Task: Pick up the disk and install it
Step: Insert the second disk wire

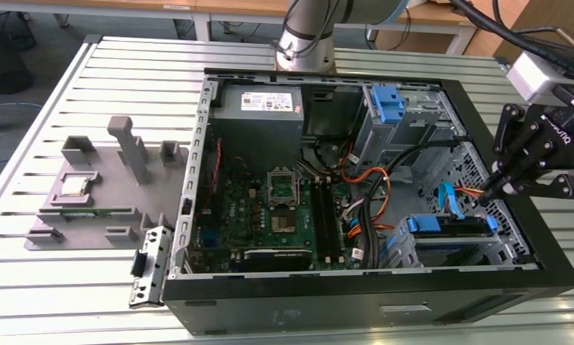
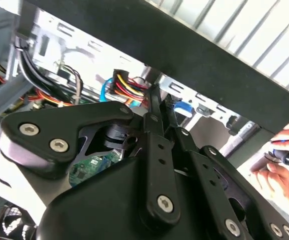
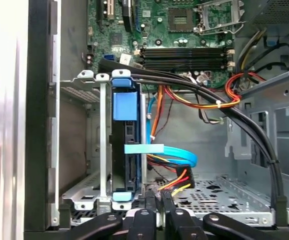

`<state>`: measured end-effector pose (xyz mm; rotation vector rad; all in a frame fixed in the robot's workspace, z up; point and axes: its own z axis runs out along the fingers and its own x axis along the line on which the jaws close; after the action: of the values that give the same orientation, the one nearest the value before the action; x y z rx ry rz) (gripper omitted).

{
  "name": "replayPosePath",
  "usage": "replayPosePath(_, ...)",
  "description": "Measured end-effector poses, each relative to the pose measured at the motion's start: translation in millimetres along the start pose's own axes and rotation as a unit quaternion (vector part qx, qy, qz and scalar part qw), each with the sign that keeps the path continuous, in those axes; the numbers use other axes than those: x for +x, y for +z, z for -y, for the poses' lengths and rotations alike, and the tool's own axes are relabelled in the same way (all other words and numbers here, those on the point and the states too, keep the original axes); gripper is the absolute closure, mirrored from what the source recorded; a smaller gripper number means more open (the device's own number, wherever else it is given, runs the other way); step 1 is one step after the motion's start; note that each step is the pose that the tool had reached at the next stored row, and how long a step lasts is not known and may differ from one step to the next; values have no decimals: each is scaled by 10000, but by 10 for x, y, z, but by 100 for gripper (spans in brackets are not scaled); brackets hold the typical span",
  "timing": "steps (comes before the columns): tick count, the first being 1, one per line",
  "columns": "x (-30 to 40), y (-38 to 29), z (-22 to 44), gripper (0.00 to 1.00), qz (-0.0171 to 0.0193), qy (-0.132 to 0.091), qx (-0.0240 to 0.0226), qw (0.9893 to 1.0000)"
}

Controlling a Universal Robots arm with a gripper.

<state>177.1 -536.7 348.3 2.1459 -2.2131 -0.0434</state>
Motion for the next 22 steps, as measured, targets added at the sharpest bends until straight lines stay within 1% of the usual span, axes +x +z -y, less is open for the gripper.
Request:
replayPosePath(3, 0, 3, -18, 82, -109, 5, 6, 9999)
replayPosePath(4, 0, 1, -23, 82, -118, 6, 11, 9999)
replayPosePath(6, 1, 1, -34, 82, -119, 7, 29, 9999)
replayPosePath(8, 1, -23, -37, 82, -121, 6, 37, 9999)
replayPosePath(13, 4, -158, -47, 82, -120, 8, 39, 9999)
replayPosePath(17, -10, -157, -48, 82, -120, 10, 39, 9999)
replayPosePath(22, -76, -144, -49, 82, -118, 9, 39, 9999)
